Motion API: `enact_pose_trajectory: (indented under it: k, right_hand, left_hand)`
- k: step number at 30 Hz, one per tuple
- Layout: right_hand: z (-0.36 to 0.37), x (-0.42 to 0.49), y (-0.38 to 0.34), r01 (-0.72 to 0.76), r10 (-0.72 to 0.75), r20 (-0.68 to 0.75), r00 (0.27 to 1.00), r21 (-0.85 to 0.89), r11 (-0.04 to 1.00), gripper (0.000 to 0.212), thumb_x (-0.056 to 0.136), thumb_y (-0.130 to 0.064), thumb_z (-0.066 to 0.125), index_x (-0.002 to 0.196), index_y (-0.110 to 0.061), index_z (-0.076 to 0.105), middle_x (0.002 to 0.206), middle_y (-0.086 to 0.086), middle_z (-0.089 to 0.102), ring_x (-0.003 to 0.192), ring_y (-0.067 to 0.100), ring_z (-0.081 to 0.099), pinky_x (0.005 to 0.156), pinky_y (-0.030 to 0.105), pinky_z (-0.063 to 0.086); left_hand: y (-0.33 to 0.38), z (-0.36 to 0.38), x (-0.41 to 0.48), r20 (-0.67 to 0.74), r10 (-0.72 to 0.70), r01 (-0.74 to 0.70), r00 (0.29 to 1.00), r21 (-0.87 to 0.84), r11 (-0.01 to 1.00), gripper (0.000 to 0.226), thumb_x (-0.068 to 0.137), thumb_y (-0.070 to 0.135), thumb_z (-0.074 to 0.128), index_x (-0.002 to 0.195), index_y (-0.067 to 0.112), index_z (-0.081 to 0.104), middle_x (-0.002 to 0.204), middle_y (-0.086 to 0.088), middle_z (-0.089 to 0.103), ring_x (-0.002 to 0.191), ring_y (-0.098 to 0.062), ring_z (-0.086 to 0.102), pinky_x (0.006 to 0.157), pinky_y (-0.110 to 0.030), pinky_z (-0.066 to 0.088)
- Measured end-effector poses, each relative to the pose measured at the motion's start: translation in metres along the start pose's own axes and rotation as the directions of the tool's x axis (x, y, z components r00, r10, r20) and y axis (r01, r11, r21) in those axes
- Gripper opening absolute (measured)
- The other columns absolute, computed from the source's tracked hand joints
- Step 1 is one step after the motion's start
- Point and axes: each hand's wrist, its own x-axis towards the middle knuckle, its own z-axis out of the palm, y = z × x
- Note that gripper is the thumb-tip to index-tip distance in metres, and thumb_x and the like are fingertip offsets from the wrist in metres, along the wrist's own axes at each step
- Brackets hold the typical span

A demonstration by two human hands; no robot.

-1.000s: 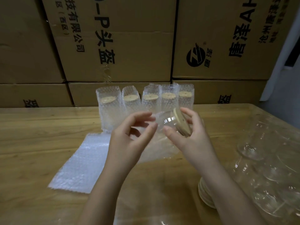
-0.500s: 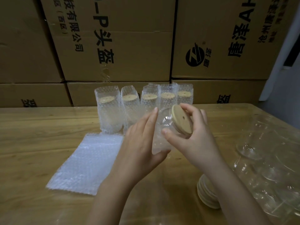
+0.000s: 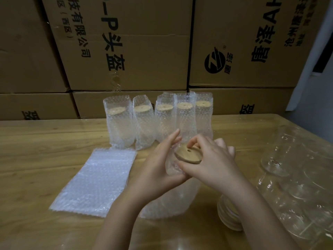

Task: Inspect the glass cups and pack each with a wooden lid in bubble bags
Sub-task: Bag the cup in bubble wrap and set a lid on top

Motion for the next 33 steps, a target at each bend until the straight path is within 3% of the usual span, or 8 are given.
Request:
enact_pose_trajectory:
  k: [5, 8, 10, 14, 20, 25, 29, 33]
  right_hand:
    - [0.008, 0.0, -0.006, 0.026, -0.027, 0.033, 0.999, 0.016, 1.0, 0.05, 0.064, -0.078, 0.042, 0.097, -0.041, 0.038, 0.108, -0.021, 0.045, 0.105, 0.008, 0.033, 0.081, 0.032, 0.019]
    - [-0.001, -0.001, -0.003, 0.079, -0.096, 0.082, 0.992, 0.196, 0.977, 0.041, 0.074, -0.072, 0.037, 0.1, -0.042, 0.05, 0.101, -0.029, 0.05, 0.107, 0.003, 0.037, 0.088, 0.032, 0.028]
    - [-0.007, 0.001, 0.004, 0.12, -0.129, 0.013, 0.992, 0.282, 0.952, 0.019, 0.092, -0.042, 0.04, 0.102, -0.041, 0.057, 0.101, -0.028, 0.052, 0.111, 0.008, 0.04, 0.093, 0.032, 0.035]
    - [-0.011, 0.007, 0.023, 0.193, -0.193, 0.015, 0.981, 0.01, 0.981, 0.057, 0.088, 0.007, 0.039, 0.103, -0.043, 0.061, 0.141, -0.011, 0.033, 0.133, 0.013, 0.024, 0.109, 0.038, 0.027]
    - [-0.008, 0.011, 0.029, 0.253, -0.252, 0.043, 0.967, -0.031, 0.967, 0.017, 0.097, -0.025, 0.05, 0.098, -0.036, 0.063, 0.119, -0.021, 0.053, 0.116, 0.005, 0.043, 0.093, 0.03, 0.03]
    - [-0.019, 0.008, 0.025, 0.278, -0.279, -0.017, 0.96, -0.031, 0.96, 0.014, 0.095, -0.03, 0.051, 0.093, -0.028, 0.065, 0.095, -0.021, 0.06, 0.095, 0.002, 0.054, 0.094, 0.032, 0.036]
    - [-0.028, 0.001, 0.019, 0.316, -0.331, -0.178, 0.927, -0.106, 0.943, 0.01, 0.093, -0.025, 0.058, 0.088, -0.025, 0.066, 0.088, -0.02, 0.06, 0.087, 0.005, 0.055, 0.087, 0.027, 0.031]
    - [-0.033, -0.001, 0.015, 0.329, -0.347, -0.141, 0.927, -0.135, 0.935, 0.012, 0.093, -0.026, 0.055, 0.089, -0.026, 0.066, 0.091, -0.019, 0.061, 0.091, 0.006, 0.056, 0.086, 0.024, 0.027]
  left_hand:
    - [-0.007, -0.017, -0.002, 0.08, -0.003, -0.004, 0.997, 0.092, 0.996, 0.079, 0.076, 0.043, 0.073, 0.139, 0.054, 0.027, 0.144, 0.026, 0.033, 0.131, 0.015, 0.029, 0.103, -0.005, 0.029]
    - [-0.007, -0.03, -0.004, 0.149, -0.03, 0.003, 0.988, 0.172, 0.985, 0.065, 0.079, 0.043, 0.071, 0.131, 0.06, 0.036, 0.142, 0.033, 0.03, 0.128, 0.018, 0.029, 0.101, -0.009, 0.031]
    - [-0.005, -0.037, -0.007, 0.185, -0.05, 0.009, 0.982, 0.214, 0.977, 0.053, 0.08, 0.043, 0.071, 0.123, 0.06, 0.045, 0.14, 0.036, 0.031, 0.126, 0.018, 0.032, 0.1, -0.009, 0.031]
    - [0.003, -0.05, -0.012, 0.205, -0.109, 0.047, 0.973, 0.285, 0.957, 0.04, 0.074, 0.056, 0.066, 0.112, 0.055, 0.052, 0.139, 0.042, 0.023, 0.12, 0.023, 0.03, 0.092, -0.008, 0.03]
    - [0.017, -0.067, -0.021, 0.108, -0.21, 0.102, 0.972, 0.61, 0.785, 0.039, 0.067, 0.075, 0.045, 0.089, 0.043, 0.051, 0.106, 0.03, 0.049, 0.099, 0.004, 0.052, 0.081, -0.022, 0.047]
    - [0.025, -0.071, -0.022, 0.123, -0.192, 0.093, 0.974, 0.555, 0.827, 0.013, 0.084, 0.05, 0.057, 0.077, 0.041, 0.049, 0.091, 0.022, 0.053, 0.087, 0.008, 0.053, 0.075, -0.019, 0.047]
    - [0.027, -0.07, -0.02, -0.053, -0.029, 0.056, 0.998, 0.616, 0.786, 0.011, 0.085, 0.042, 0.047, 0.086, 0.034, 0.055, 0.089, 0.016, 0.056, 0.076, -0.001, 0.058, 0.059, -0.03, 0.052]
    - [0.022, -0.069, -0.018, -0.14, -0.028, 0.117, 0.99, 0.68, 0.723, 0.008, 0.092, 0.03, 0.05, 0.094, 0.027, 0.057, 0.095, 0.01, 0.058, 0.083, -0.013, 0.06, 0.06, -0.039, 0.053]
